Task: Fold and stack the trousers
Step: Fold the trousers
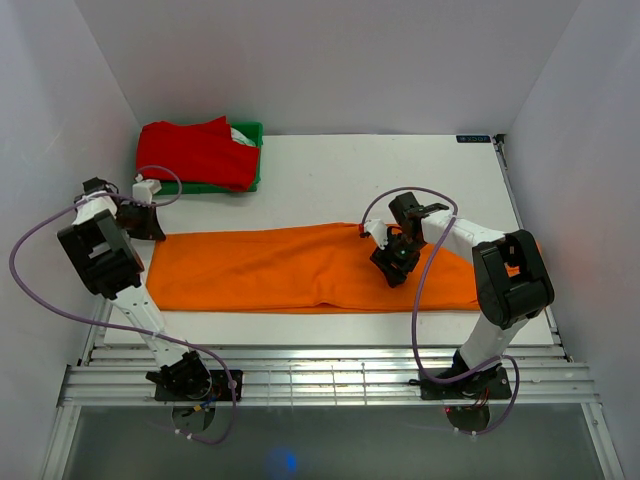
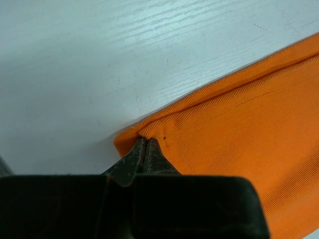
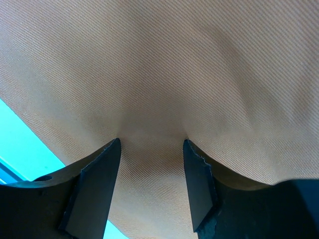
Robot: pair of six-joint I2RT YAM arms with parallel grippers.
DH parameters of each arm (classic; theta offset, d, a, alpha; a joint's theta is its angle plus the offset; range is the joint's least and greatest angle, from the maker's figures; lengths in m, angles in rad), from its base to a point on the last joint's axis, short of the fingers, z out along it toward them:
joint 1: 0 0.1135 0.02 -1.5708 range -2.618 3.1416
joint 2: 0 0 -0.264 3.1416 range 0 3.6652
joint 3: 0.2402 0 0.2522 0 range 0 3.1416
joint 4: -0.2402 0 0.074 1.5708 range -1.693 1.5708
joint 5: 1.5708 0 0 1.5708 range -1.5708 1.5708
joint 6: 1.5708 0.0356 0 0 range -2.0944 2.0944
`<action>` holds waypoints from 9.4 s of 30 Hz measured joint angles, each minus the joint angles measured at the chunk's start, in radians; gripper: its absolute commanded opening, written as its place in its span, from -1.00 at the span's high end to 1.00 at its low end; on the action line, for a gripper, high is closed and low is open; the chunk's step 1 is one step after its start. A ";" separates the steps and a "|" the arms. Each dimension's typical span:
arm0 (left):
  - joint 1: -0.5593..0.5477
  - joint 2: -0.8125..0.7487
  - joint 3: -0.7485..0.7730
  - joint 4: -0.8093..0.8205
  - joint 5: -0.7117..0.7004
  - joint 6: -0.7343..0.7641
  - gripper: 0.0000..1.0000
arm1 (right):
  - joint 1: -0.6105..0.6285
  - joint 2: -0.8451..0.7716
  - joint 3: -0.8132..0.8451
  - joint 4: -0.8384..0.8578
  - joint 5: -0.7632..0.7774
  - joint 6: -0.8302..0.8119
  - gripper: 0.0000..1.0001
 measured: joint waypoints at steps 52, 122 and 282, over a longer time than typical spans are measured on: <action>0.121 -0.184 -0.304 0.029 -0.122 -0.269 0.58 | -0.120 -0.047 0.105 -0.121 -0.051 -0.022 -0.88; -1.055 -0.195 -0.248 0.329 -0.239 -1.362 -0.44 | -0.726 -0.087 0.234 -0.377 -0.145 -0.216 -0.80; -1.484 0.242 0.334 0.566 -0.091 -1.788 0.17 | -0.632 0.243 0.010 -0.041 -0.620 0.291 0.32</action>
